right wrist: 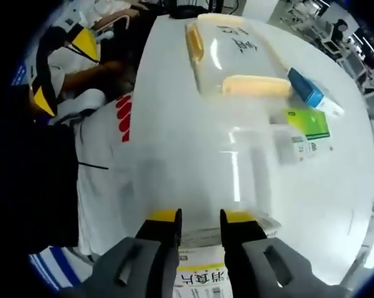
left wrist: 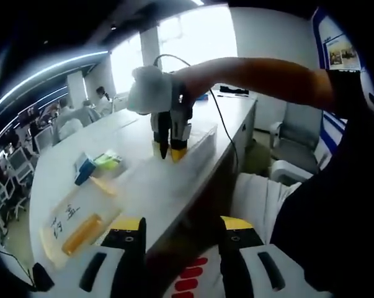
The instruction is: Arrange the small medicine boxes into an aligned row inside the storage area until every box is upright, visible, and separated from the surrounding clutter.
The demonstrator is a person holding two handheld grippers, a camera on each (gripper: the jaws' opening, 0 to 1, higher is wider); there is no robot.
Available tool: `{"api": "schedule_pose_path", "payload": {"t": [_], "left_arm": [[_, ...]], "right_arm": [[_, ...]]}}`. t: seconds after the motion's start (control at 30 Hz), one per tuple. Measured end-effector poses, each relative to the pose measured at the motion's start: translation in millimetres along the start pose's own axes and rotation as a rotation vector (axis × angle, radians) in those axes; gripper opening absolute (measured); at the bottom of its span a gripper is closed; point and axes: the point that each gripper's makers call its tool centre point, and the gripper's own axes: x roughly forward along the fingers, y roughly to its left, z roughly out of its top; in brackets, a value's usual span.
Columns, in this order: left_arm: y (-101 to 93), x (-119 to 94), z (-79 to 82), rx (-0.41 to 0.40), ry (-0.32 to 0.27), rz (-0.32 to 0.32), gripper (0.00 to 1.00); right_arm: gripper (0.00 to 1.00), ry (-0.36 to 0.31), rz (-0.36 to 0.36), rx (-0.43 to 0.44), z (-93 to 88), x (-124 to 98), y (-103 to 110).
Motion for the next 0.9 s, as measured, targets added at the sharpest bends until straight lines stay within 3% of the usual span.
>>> {"api": "schedule_pose_path", "payload": {"t": [0.17,0.53,0.9], "left_arm": [[-1.9,2,-0.9,-0.002,0.0,-0.005,0.46],[-1.9,-1,-2.9,-0.005,0.003,0.003,0.46],[-0.3,0,0.1,-0.006,-0.002,-0.002,0.46]], "right_arm": [[0.25,-0.044,-0.005,0.038,6.7,-18,-3],[0.46,-0.14,-0.011,0.07,5.1,-38,4],[0.49,-0.187,-0.023,0.065,2.5,-58,-1]]}}
